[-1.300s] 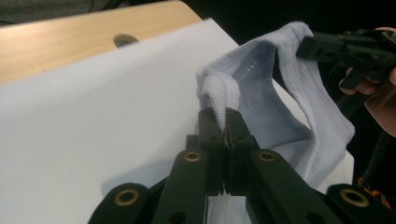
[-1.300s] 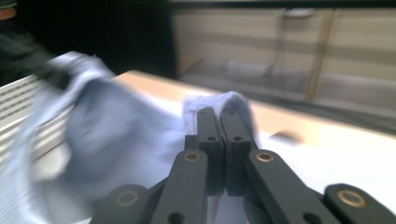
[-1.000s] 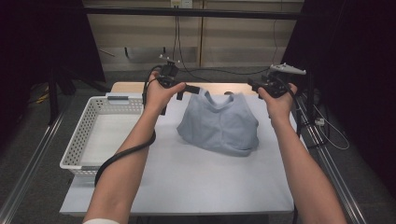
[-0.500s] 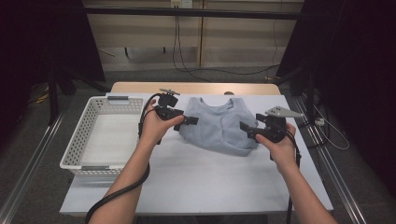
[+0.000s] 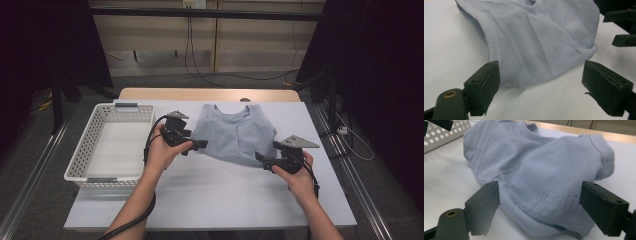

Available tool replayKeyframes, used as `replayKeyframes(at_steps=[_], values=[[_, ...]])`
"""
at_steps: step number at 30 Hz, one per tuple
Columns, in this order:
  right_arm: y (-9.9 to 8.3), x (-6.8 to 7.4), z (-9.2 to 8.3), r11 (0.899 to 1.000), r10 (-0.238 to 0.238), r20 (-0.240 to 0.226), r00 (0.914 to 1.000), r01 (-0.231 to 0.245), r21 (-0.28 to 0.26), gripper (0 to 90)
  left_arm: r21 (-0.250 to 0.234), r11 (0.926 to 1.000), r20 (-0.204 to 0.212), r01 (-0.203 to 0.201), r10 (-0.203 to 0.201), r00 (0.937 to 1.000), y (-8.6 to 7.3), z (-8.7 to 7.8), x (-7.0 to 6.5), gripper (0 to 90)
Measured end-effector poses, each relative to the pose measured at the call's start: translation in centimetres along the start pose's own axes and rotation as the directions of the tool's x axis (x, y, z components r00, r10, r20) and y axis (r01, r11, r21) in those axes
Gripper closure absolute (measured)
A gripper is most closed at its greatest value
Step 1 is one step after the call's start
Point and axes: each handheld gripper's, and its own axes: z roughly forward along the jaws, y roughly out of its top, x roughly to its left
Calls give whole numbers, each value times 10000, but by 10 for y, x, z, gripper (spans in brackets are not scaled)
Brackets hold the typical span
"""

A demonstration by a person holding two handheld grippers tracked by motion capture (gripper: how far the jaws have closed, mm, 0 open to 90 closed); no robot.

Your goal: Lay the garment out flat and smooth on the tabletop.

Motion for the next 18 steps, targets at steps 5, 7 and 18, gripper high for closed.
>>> replayKeyframes(at_steps=[5,7,18], values=[[-9,0,3,9998,-40,-204,9998,44,177,152,-90,9998,213,-153,155,9997,-12,6,-1,110],[-10,0,2,9993,-227,-238,9995,234,289,145,-107,9998,159,-160,162,9997,-18,9,-1,110],[-14,-11,-9,9998,161,-1,9999,-161,100,143,-164,9995,-161,-277,274,9995,-27,17,-3,73]])
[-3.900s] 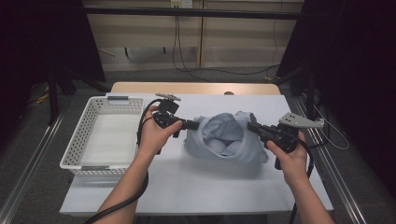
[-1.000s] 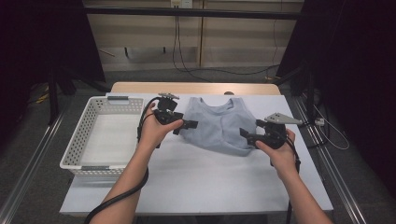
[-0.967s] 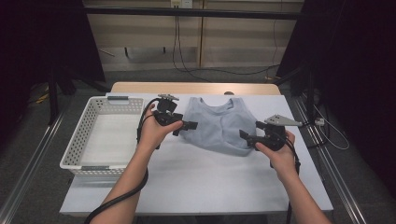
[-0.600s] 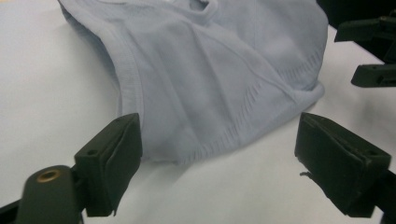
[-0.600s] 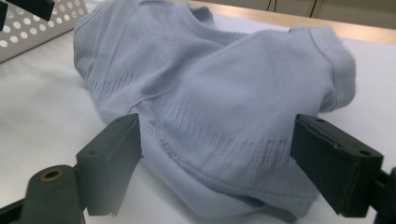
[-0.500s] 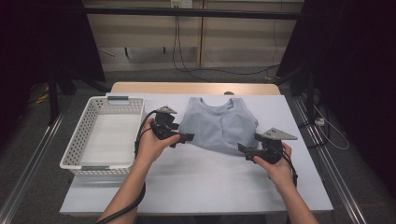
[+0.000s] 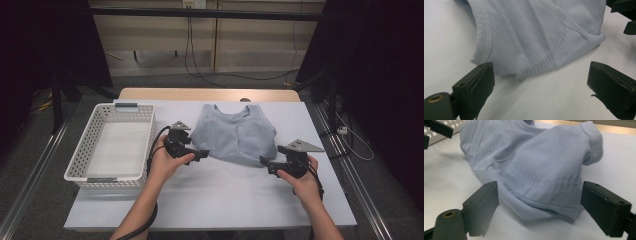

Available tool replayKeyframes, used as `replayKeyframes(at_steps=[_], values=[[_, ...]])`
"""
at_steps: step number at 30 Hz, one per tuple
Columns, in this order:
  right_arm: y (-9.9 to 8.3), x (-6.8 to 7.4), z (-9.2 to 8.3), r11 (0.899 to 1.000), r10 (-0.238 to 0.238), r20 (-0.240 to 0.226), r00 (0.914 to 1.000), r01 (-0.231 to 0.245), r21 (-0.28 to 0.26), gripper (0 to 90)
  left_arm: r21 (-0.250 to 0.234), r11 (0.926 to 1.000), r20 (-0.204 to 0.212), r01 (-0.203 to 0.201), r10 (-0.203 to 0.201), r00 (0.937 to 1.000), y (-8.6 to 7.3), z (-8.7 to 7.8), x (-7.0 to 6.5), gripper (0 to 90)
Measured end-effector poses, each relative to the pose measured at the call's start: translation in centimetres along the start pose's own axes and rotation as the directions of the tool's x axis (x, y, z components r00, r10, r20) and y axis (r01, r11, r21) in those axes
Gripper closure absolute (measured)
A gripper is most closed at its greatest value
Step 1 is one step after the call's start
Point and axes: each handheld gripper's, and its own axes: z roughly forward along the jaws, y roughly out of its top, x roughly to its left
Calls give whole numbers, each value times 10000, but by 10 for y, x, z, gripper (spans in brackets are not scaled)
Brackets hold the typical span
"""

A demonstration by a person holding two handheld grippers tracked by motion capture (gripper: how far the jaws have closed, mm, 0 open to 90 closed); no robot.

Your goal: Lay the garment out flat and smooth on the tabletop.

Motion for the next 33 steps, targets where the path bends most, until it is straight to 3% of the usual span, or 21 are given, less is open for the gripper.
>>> replayKeyframes(at_steps=[3,14,24,29,31,33], values=[[0,-2,-4,9999,83,49,10000,-82,-78,143,-134,9999,-26,103,-103,9999,-1,0,-2,60],[-2,-5,-5,10000,22,149,9999,-22,-34,180,-98,9998,-187,-189,187,9996,-5,2,-6,57],[-1,1,-3,9994,-329,-217,9992,326,-142,429,-96,9996,-361,-250,247,9990,-8,4,-6,73],[0,9,2,9967,-799,-789,9937,808,84,669,-101,9997,-313,-241,238,9992,-7,4,-7,73],[1,13,6,9948,-943,-1114,9893,980,281,674,-115,9995,-301,-278,275,9992,-7,4,-8,73],[0,17,12,9919,-1113,-1139,9872,1174,485,674,-142,9996,-276,-236,232,9993,-7,4,-9,73]])
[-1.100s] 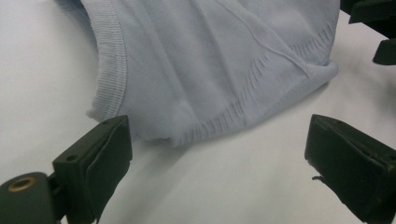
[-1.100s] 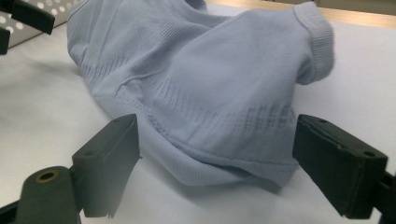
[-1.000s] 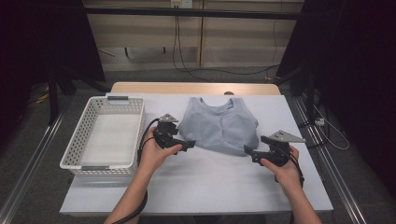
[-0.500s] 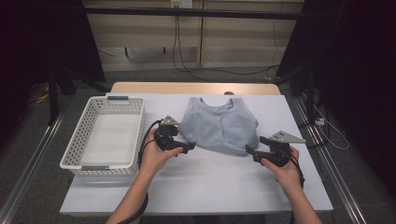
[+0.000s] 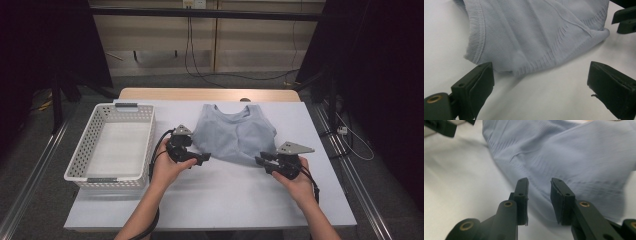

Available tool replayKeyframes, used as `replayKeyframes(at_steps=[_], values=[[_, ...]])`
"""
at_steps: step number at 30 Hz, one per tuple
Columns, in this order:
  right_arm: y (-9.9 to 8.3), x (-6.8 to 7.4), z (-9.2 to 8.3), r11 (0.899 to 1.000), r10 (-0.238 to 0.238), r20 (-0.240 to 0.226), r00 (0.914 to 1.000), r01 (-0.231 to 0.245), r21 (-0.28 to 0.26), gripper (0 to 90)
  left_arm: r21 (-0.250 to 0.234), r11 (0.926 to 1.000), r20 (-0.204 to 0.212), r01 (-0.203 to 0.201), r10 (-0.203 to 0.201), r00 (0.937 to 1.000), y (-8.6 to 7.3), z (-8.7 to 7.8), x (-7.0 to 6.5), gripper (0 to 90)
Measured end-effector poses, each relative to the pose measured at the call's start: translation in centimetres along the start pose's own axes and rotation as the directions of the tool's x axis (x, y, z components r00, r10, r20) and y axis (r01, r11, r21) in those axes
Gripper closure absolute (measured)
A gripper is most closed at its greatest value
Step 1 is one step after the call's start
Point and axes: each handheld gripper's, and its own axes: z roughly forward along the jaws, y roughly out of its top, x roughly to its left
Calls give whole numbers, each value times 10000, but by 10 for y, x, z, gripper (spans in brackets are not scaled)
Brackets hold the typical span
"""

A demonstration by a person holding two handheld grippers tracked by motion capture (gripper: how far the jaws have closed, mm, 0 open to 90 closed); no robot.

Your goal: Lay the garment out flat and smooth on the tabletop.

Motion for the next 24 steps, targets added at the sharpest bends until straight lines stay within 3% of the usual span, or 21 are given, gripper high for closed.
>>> replayKeyframes(at_steps=[3,8,10,19,24], values=[[-2,4,11,9985,-285,118,9995,280,461,662,74,10000,-8,-10,10,10000,-1,1,0,73],[-6,4,25,9941,-502,-78,9987,507,961,848,39,10000,-70,41,-41,10000,-2,0,2,77],[-6,4,27,9931,-551,-159,9984,564,1029,862,60,10000,-61,57,-57,10000,-3,0,2,77],[2,3,16,9995,-154,-419,9990,166,276,871,87,10000,-11,28,-27,10000,-3,1,2,79],[14,6,5,9988,-34,-677,9977,1,-487,873,141,9999,-25,43,-43,10000,-4,2,2,79]])
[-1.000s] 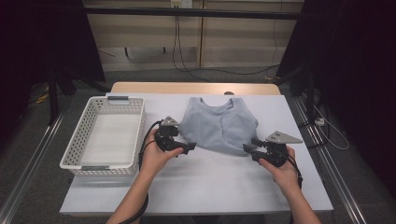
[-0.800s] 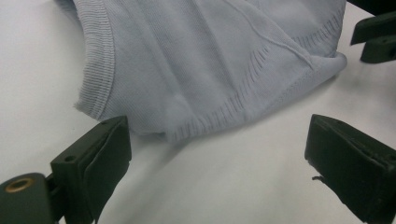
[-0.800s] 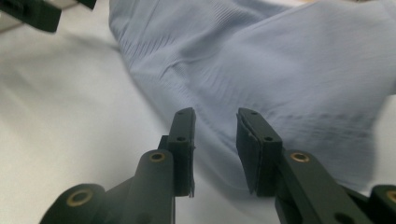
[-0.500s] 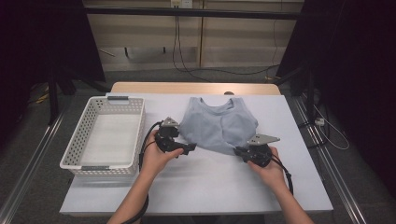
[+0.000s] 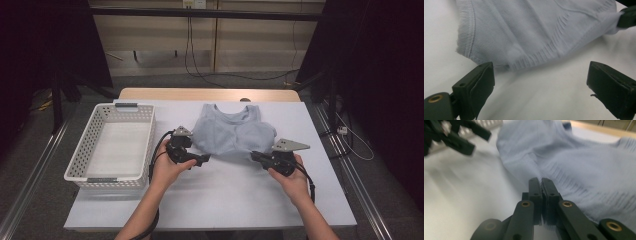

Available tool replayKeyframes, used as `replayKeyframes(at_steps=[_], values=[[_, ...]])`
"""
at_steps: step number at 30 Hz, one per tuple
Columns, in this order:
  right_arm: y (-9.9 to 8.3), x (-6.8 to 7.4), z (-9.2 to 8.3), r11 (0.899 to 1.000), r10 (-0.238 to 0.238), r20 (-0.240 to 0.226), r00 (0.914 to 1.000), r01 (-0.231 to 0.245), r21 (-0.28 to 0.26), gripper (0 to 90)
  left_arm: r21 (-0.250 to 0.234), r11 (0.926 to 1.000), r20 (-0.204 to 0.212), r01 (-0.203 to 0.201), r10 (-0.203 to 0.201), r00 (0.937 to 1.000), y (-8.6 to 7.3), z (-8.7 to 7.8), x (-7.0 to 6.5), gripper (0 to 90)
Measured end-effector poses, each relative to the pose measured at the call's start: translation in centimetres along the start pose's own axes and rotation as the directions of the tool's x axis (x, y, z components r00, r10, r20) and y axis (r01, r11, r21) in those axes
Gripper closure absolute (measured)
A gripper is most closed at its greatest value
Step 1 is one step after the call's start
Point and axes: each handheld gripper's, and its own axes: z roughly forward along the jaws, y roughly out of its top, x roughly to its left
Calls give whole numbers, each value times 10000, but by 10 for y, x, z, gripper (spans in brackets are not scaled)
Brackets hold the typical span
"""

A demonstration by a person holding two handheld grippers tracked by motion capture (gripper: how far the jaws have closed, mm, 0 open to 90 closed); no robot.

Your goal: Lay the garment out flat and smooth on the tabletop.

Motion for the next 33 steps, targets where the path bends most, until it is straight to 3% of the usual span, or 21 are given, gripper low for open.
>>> replayKeyframes(at_steps=[3,10,16,25,33], values=[[10,0,-8,9977,192,-109,9998,-198,-641,873,18,10000,-1,36,-36,10000,0,0,1,83],[20,-3,-18,9887,428,-16,9991,-426,-1435,874,133,9999,-20,45,-44,10000,-2,2,0,85],[16,-11,-16,9879,656,433,9969,-588,-1435,873,213,9998,-60,-23,24,10000,-4,4,0,92],[11,-11,-13,9897,743,567,9956,-666,-1271,872,253,9995,-213,-209,214,9995,-4,15,2,171],[1,-10,-12,9934,704,648,9954,-640,-955,860,602,9966,-407,-556,581,9975,-2,36,3,258]])
